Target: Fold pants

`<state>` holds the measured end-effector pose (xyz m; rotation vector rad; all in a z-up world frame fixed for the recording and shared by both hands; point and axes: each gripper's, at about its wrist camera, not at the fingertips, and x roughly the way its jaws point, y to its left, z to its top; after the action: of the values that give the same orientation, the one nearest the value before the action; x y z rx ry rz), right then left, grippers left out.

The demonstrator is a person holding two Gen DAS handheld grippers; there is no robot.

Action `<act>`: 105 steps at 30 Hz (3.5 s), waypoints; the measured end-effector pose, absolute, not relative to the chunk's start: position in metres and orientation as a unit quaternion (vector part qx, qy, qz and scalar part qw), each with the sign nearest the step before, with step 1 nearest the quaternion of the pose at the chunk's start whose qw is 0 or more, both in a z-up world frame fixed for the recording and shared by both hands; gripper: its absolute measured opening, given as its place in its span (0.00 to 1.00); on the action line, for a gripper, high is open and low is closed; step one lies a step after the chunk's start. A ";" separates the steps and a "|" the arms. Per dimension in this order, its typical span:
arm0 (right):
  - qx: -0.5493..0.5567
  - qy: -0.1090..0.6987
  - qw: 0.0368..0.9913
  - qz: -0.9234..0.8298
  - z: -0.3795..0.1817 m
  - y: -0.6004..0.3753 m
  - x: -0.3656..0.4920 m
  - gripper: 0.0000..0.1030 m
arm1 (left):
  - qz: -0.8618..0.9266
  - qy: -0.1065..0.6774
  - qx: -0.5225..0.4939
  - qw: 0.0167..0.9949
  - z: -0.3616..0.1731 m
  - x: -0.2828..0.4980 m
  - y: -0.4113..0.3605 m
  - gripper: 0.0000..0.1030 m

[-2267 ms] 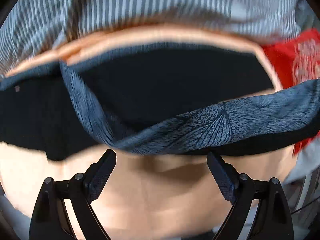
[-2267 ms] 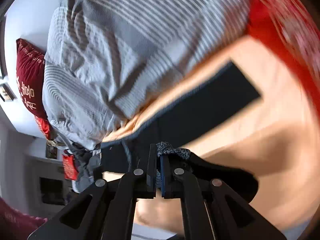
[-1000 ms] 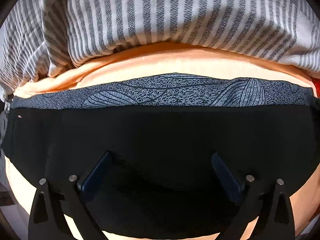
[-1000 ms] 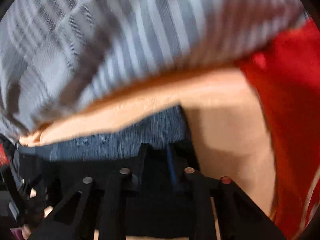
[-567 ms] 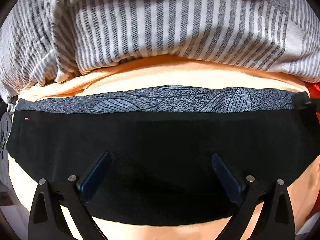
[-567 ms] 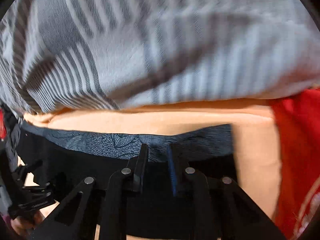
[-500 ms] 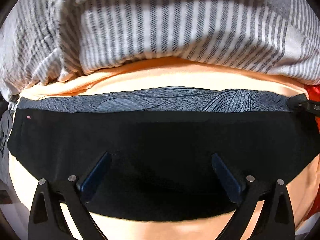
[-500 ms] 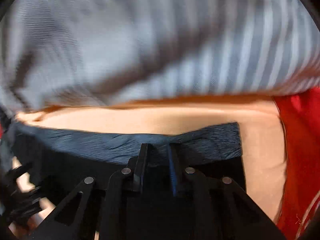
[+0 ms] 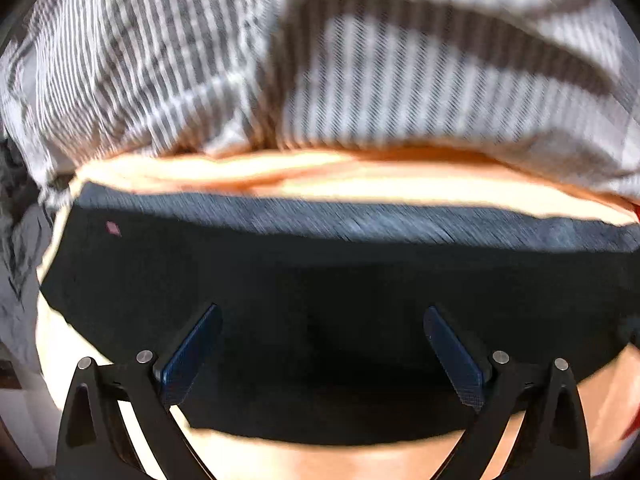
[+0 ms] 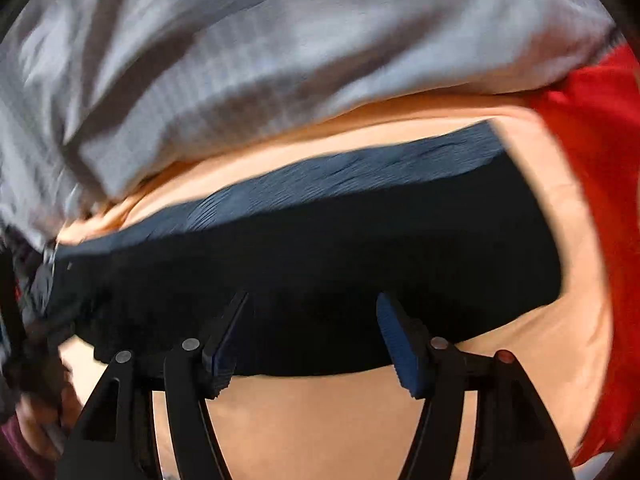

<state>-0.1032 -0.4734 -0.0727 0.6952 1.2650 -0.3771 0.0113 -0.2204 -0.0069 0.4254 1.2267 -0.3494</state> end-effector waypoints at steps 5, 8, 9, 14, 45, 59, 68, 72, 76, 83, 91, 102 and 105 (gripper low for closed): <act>0.305 0.598 0.719 -0.178 -0.100 -0.403 -0.065 0.67 | -0.144 0.560 0.215 0.787 -0.023 0.073 -0.184 0.98; 0.283 0.601 0.719 -0.205 -0.107 -0.397 -0.062 0.71 | -0.118 0.552 0.232 0.792 -0.038 0.114 -0.148 0.98; 0.274 0.604 0.719 -0.211 -0.109 -0.393 -0.058 0.73 | -0.109 0.554 0.233 0.791 -0.044 0.129 -0.135 0.98; 0.251 0.607 0.719 -0.228 -0.116 -0.385 -0.046 0.81 | -0.048 0.569 0.222 0.790 -0.070 0.205 -0.076 0.98; 0.543 0.534 0.648 0.008 -0.161 -0.187 0.034 0.41 | -0.137 0.576 0.213 0.777 -0.060 0.139 0.020 1.00; 0.480 0.591 0.648 0.000 -0.135 -0.178 -0.009 0.03 | -0.135 0.587 0.221 0.767 -0.054 0.138 0.016 1.00; 0.419 0.563 0.700 -0.133 -0.098 -0.283 -0.023 0.03 | -0.242 0.578 0.241 0.741 -0.033 0.056 -0.056 1.00; 0.416 0.575 0.689 -0.149 -0.121 -0.308 -0.029 0.12 | -0.229 0.598 0.288 0.712 -0.074 0.029 -0.071 1.00; 0.467 0.559 0.670 -0.144 -0.119 -0.314 -0.049 0.12 | -0.228 0.575 0.300 0.726 -0.073 0.014 -0.066 1.00; 0.474 0.548 0.672 -0.156 -0.091 -0.312 -0.090 0.56 | -0.205 0.602 0.285 0.717 -0.049 0.015 -0.078 1.00; 0.516 0.514 0.652 -0.212 -0.086 -0.363 -0.154 0.56 | -0.252 0.599 0.272 0.710 -0.022 -0.042 -0.149 1.00; 0.561 0.440 0.649 -0.265 -0.086 -0.436 -0.218 0.58 | -0.305 0.598 0.264 0.693 -0.011 -0.108 -0.259 1.00; 0.568 0.399 0.662 -0.283 -0.089 -0.462 -0.232 0.59 | -0.303 0.591 0.264 0.700 -0.002 -0.096 -0.270 1.00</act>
<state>-0.2320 -0.4624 -0.0892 1.2836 0.9030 -0.6403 -0.0961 -0.2696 -0.0018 0.5890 1.3159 -0.6750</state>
